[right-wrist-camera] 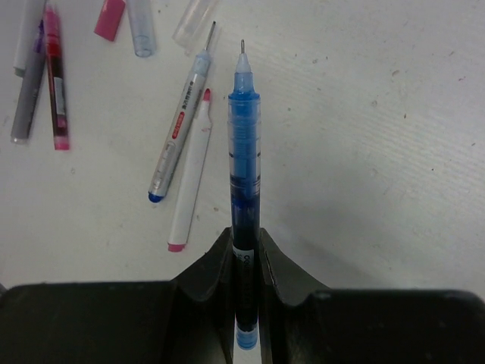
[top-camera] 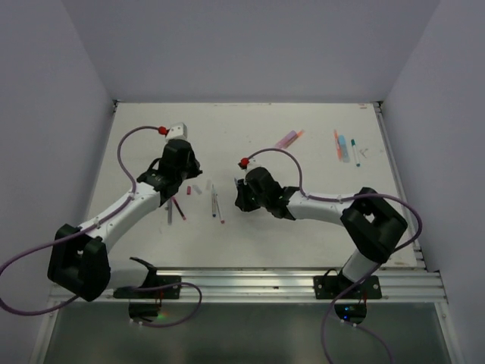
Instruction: Open the pen caps
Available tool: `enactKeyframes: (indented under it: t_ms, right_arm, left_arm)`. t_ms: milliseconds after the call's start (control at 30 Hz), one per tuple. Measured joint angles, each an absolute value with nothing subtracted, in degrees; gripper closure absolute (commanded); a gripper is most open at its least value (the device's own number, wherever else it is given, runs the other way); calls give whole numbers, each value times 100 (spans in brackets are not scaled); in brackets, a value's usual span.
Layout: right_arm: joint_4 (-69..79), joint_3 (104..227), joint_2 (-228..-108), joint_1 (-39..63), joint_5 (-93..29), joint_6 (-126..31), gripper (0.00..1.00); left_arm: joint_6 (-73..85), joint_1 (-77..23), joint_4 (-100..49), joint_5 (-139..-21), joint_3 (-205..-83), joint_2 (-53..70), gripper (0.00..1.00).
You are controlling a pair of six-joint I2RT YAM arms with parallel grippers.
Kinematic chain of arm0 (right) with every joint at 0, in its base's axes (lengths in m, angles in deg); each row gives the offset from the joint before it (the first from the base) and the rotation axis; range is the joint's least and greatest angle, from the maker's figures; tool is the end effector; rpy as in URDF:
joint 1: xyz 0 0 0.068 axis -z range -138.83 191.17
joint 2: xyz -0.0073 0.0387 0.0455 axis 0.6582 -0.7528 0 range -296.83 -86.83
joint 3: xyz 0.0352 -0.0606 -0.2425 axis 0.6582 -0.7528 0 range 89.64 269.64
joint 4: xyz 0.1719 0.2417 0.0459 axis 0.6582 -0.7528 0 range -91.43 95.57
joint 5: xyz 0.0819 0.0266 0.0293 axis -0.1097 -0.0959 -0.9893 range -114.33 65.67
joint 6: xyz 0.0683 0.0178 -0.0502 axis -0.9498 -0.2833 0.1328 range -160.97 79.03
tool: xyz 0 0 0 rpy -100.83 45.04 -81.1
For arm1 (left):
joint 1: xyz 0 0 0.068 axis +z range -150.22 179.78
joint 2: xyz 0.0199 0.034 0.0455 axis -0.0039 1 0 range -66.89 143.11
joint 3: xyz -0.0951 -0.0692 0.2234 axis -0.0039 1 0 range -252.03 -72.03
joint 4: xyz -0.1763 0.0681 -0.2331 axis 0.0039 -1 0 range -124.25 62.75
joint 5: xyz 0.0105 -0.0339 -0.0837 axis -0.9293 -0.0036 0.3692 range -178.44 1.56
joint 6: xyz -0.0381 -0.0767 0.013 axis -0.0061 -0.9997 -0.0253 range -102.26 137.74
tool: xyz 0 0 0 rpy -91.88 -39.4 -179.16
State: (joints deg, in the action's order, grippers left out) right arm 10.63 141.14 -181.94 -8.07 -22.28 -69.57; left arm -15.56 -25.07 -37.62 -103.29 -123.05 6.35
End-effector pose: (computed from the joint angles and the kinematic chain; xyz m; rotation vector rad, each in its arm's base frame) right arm 0.2683 0.3071 0.1078 -0.3986 2.3015 0.6745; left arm 0.3367 -0.1343 0.2139 -0.3086 2.1130 -0.3242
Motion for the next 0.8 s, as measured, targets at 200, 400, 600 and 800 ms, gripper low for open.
enactKeyframes:
  t_ms: [200,400,600,800]
  right_arm:
    - [847,14403,-18688,-837,-2237,-7173,100]
    - [753,14678,-19007,-953,-2248,-7302,100]
    - [703,14860,-19219,-1021,-2257,-7407,100]
    - [670,14969,-19407,-1034,-2283,-7512,97]
  left_arm:
    - [-1563,-2421,-4044,-10049,-11931,1299,85]
    - [-1563,-2421,-4052,-9916,-11859,1712,76]
    - [-1567,-2421,-4020,-9907,-11848,1874,65]
    - [-1554,-2421,-4028,-9914,-11840,1865,37]
